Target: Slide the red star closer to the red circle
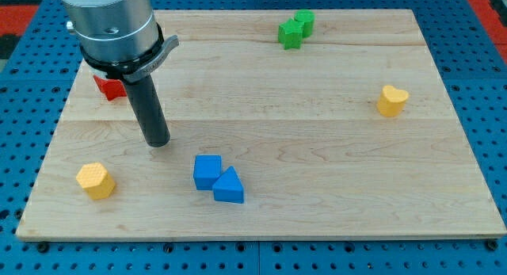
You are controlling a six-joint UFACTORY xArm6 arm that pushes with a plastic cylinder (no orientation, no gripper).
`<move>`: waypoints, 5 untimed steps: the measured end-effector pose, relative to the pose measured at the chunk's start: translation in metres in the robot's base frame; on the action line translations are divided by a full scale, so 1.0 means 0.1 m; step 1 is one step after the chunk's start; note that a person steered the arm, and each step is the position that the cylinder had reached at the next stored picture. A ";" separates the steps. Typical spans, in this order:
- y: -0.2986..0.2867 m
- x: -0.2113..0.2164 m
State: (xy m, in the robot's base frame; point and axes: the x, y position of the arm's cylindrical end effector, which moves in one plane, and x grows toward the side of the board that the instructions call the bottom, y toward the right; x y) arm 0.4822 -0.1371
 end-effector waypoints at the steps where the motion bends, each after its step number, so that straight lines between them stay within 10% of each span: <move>1: -0.30 -0.08; 5: -0.18 -1.14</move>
State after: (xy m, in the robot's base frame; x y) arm 0.3685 -0.1554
